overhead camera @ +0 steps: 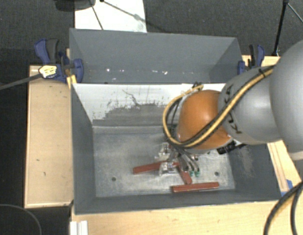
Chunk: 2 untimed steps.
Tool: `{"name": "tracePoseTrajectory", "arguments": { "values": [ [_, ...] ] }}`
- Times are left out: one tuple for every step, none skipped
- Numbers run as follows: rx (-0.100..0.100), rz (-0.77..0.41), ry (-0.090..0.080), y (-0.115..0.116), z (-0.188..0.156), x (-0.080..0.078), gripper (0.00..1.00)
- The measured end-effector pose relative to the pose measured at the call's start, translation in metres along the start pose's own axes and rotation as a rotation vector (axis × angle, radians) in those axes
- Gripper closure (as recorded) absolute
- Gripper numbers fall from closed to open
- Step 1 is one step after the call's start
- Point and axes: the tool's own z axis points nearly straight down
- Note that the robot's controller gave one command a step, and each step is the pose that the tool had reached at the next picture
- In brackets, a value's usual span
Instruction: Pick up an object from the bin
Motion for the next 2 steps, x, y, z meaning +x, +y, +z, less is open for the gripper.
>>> {"name": "tracePoseTrajectory", "arguments": {
  "values": [
    [0.001,0.001,0.004,0.000,-0.004,0.002,1.00],
    [0.003,0.003,0.013,-0.001,-0.023,0.003,1.00]
  ]
}}
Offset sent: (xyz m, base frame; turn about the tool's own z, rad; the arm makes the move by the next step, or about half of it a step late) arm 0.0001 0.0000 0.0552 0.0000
